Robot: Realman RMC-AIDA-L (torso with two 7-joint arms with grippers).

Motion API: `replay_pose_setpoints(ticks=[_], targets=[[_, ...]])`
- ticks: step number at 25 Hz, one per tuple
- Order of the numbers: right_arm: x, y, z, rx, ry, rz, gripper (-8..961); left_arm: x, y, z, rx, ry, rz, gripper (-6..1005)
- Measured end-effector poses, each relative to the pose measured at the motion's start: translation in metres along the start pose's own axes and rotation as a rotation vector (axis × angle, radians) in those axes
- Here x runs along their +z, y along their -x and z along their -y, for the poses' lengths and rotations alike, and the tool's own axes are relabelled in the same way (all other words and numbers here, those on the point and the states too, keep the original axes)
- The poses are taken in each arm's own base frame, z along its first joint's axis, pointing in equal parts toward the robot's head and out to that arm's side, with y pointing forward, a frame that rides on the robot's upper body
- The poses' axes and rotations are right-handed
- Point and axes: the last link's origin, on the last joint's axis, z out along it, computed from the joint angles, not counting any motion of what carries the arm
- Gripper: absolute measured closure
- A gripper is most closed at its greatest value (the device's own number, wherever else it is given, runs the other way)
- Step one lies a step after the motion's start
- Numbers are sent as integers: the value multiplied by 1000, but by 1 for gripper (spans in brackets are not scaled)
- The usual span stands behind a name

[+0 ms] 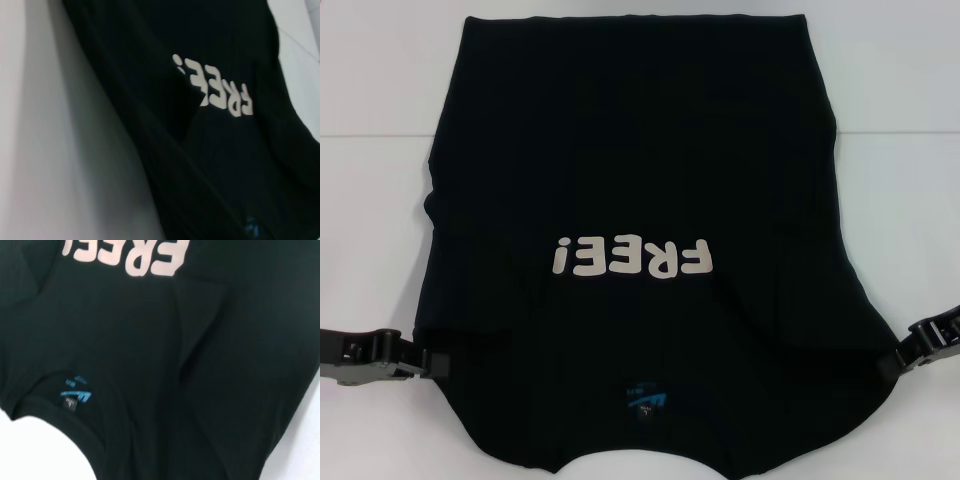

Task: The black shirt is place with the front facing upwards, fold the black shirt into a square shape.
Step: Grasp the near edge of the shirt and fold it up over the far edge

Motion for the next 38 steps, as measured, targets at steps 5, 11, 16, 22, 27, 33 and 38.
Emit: replay_pose_setpoints(ticks=[5,11,16,22,27,33,38], targets=[[-1,-7,-2,-50,17,-60,899,-1,3,0,-40,49,37,956],[-5,-24,-6,-132,67,-167,898,-7,19,-5,-53,92,183,958],[-5,-42,-12,-207,141,-276,897,-16,40,-8,-71,117,340,957],[11,-56,-14,-264,126,-445,896,-19,52,-12,-55,107,483,958],[24,-59,-24,-294,142,-487,896,-12,56,-14,-5,99,541,958],[19,-52,-25,-268,208,-364,895,-10,41,-22,38,162,448,958],[-7,-32,-21,-172,321,-77,894,-11,12,-33,26,254,233,957]])
